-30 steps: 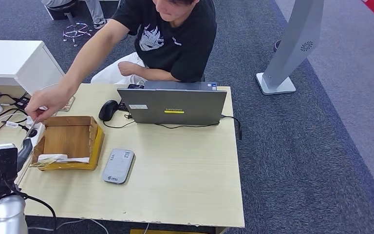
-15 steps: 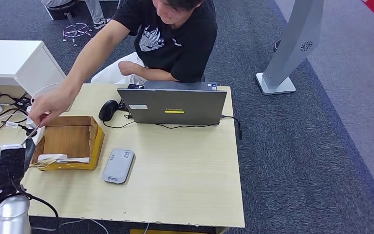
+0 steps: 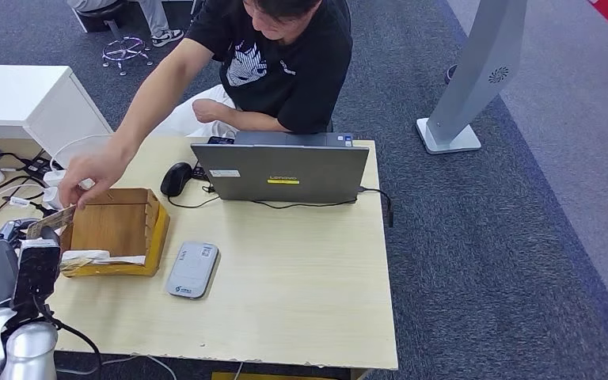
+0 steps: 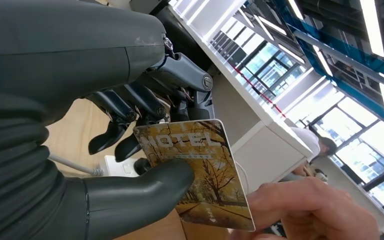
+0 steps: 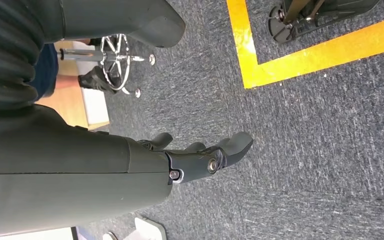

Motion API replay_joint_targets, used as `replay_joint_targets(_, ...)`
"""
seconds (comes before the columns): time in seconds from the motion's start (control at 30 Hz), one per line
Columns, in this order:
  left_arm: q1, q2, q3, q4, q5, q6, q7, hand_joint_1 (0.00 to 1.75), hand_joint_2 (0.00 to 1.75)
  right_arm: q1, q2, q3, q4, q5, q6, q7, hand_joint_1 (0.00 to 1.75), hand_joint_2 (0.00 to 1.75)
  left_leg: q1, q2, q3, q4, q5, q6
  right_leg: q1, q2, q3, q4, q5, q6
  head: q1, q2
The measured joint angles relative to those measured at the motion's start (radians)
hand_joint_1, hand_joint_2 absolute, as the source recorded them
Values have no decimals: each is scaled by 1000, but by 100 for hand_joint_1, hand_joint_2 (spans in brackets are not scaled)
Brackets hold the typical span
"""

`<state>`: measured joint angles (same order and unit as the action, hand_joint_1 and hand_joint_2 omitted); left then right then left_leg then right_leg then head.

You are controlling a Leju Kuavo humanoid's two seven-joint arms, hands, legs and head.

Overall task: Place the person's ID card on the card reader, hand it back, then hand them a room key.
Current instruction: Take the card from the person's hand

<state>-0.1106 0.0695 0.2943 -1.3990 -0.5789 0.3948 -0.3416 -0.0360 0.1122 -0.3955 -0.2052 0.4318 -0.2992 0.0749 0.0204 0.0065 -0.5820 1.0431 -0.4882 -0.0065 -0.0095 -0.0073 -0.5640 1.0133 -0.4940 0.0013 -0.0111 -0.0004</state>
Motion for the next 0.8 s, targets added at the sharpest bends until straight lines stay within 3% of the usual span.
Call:
replay_joint_targets(0.57, 40, 8, -111, -37, -82, -67, 35, 175, 175, 1, 0, 0, 0, 25, 9, 3, 0, 175, 0, -1, 0, 0, 0, 0, 0, -1, 0, 0, 0, 0, 0, 0)
replay_joint_targets(0.8, 28, 7, -273, -55, -241, -108, 121, 175, 175, -1, 1, 0, 0, 56, 26, 3, 0, 175, -1, -1, 0, 0, 0, 0, 0, -1, 0, 0, 0, 0, 0, 0)
